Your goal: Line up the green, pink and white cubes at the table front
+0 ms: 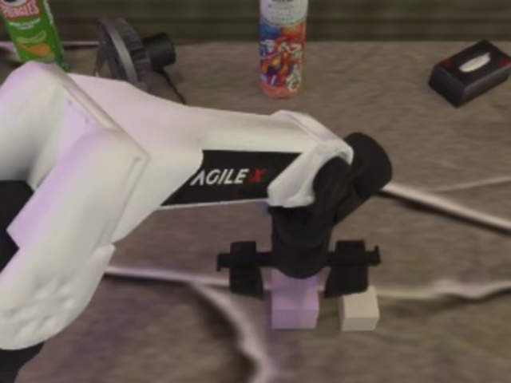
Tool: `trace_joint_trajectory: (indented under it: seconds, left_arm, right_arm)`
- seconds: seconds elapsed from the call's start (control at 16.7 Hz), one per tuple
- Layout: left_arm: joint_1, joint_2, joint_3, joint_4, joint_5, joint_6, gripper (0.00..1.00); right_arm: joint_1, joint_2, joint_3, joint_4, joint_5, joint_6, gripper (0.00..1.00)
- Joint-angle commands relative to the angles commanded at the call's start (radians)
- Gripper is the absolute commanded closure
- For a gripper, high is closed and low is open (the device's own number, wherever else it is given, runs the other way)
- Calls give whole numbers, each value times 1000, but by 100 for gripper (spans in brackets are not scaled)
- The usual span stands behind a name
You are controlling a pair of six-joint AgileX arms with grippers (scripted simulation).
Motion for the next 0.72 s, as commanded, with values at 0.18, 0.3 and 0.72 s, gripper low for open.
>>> trace_joint_trajectory:
  seconds: [0.18, 0.3, 0.72]
  left_arm:
    - [0, 0, 0, 0, 0, 0, 0]
    - [0, 0, 0, 0, 0, 0, 0]
    - [6, -25, 53, -75, -1, -4, 0]
  right_arm:
    - [0, 0, 0, 0, 0, 0, 0]
    - [0, 0, 0, 0, 0, 0, 0]
    - [0, 0, 0, 0, 0, 0, 0]
